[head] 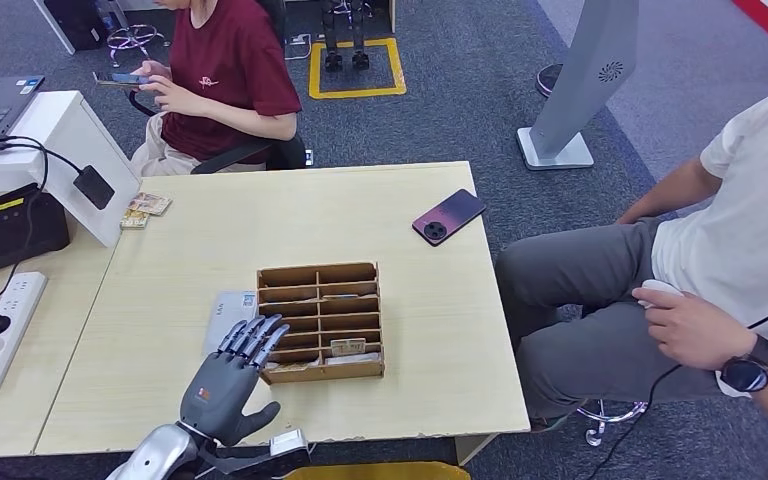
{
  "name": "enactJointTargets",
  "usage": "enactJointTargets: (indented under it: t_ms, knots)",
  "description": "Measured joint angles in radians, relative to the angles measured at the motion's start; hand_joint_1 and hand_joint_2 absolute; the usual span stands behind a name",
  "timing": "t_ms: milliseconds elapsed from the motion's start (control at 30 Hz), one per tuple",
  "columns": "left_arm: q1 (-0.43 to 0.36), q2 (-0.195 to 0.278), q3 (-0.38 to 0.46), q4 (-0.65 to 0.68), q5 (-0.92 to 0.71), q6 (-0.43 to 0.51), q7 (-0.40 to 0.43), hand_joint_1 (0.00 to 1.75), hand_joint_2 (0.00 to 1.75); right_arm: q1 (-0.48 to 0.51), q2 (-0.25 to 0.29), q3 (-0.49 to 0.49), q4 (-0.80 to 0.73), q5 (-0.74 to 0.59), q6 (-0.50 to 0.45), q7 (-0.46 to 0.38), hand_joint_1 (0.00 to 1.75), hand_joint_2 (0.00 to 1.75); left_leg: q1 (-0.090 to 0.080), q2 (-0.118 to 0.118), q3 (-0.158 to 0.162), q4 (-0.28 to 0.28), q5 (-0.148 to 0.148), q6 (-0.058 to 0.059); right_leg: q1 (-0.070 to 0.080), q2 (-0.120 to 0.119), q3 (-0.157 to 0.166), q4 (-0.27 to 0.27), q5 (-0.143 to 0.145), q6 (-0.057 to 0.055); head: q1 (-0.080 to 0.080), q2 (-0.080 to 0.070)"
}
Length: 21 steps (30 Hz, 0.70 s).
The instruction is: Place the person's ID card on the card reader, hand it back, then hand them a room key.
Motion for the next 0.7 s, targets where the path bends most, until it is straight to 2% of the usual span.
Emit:
enactJointTargets:
  t_ms: [700]
  knots:
    - [-0.003,-0.020,0.000,0.022,0.008,-0.015,-0.006,0.00,1.75,0.000,0.000,0.000,0.000,0.003,-0.001,-0.002,0.00,0.00,0.000,0.000,0.000,0.000,0.000,0.000,0.000,0.000,0.000,0.000,0.000,0.000,0.000,0.000]
